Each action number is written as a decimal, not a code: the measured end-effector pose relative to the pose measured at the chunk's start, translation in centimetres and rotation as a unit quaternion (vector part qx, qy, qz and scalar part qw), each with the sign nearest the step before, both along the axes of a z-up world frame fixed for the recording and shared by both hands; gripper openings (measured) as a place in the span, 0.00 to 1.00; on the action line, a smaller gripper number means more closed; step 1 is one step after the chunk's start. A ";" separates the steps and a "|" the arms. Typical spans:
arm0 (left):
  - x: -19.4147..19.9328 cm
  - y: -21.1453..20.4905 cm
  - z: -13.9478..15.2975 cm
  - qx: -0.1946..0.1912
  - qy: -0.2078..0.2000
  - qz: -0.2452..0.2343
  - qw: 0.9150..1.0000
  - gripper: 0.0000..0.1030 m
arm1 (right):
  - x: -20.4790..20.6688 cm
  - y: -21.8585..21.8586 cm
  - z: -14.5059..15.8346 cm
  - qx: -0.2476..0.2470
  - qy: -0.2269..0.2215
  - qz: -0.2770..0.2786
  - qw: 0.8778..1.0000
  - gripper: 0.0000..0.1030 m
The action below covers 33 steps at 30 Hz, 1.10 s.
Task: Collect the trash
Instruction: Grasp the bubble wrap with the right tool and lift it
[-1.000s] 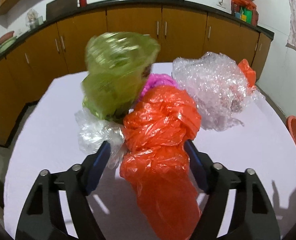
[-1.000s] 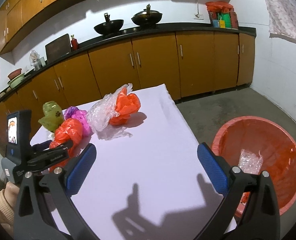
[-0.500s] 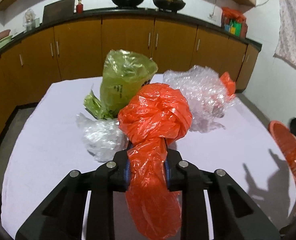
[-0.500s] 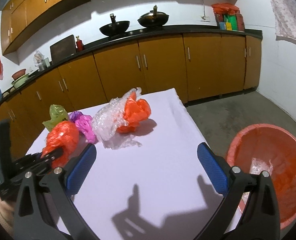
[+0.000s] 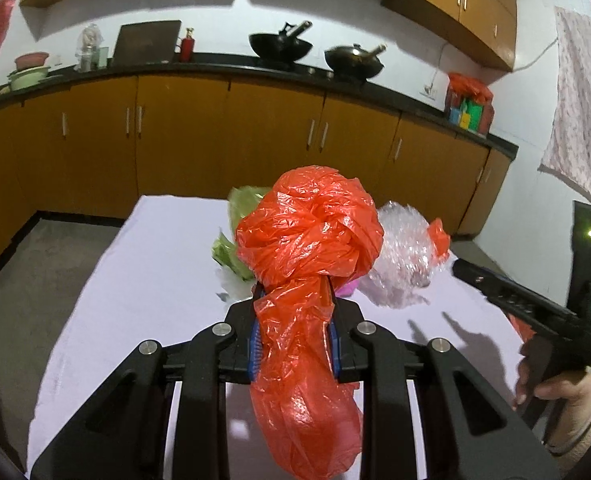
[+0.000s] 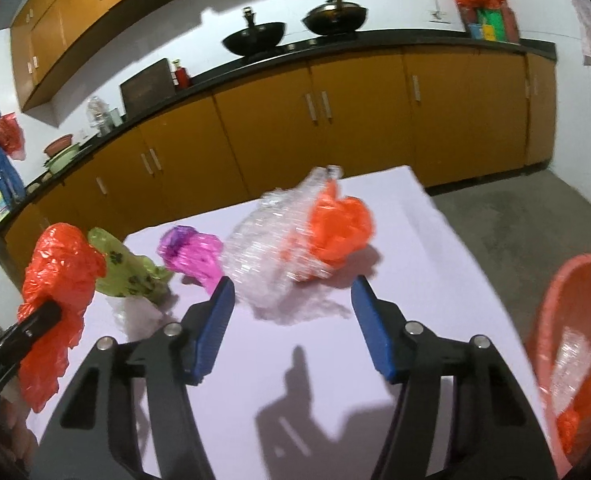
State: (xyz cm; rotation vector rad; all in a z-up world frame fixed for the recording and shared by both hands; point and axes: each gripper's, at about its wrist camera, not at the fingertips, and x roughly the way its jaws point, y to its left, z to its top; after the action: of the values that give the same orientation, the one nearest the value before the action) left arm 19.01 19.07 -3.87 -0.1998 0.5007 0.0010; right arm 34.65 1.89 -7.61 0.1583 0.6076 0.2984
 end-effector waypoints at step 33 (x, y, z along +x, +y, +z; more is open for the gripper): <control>-0.4 1.0 0.3 0.011 0.003 0.042 0.999 0.25 | -2.2 1.3 1.0 -0.035 -0.029 0.046 0.998 0.09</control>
State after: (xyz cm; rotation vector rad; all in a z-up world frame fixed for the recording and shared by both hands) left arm 18.64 20.02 -3.60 -0.1989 0.4979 0.0893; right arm 32.49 3.16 -6.61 0.0553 0.5678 0.3687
